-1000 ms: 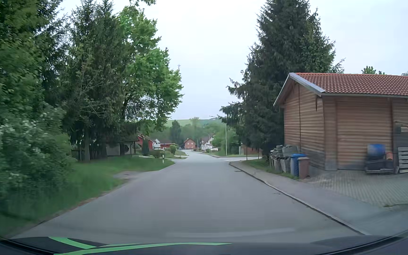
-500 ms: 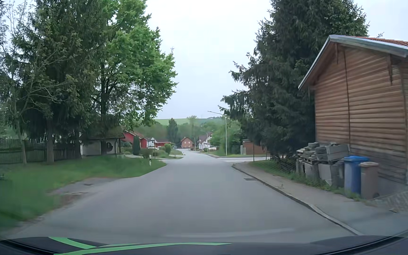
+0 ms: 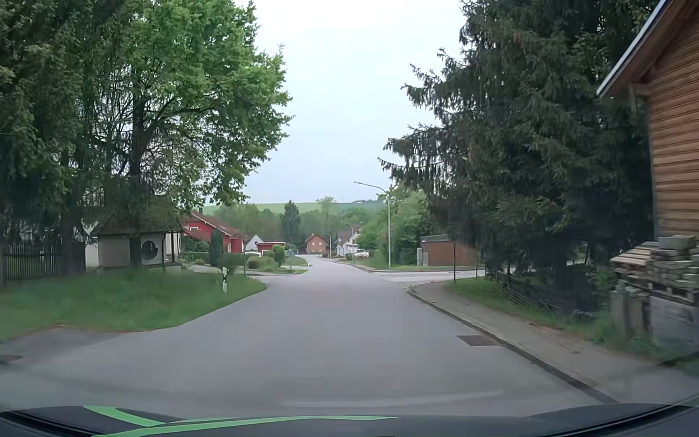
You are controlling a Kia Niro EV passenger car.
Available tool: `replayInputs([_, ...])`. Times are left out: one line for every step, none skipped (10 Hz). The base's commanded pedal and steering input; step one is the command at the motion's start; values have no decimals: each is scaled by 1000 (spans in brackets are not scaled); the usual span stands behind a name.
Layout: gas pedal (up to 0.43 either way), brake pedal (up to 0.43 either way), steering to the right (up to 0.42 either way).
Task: Follow the waypoints while adhering to traffic rules and regulations
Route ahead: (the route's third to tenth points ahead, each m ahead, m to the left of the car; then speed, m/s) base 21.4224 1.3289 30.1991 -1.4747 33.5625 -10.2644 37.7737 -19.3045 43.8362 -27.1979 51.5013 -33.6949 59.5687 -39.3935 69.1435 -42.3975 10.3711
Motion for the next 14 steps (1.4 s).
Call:
replayInputs([0, 274, 4])
replayInputs([0, 280, 4])
replayInputs([0, 280, 4])
replayInputs([0, 287, 4])
replayInputs([0, 293, 4])
replayInputs([0, 293, 4])
replayInputs([0, 293, 4])
replayInputs([0, 293, 4])
replayInputs([0, 293, 4])
replayInputs([0, 293, 4])
replayInputs([0, 293, 4])
replayInputs([0, 293, 6])
replayInputs([0, 299, 6])
replayInputs([0, 299, 9])
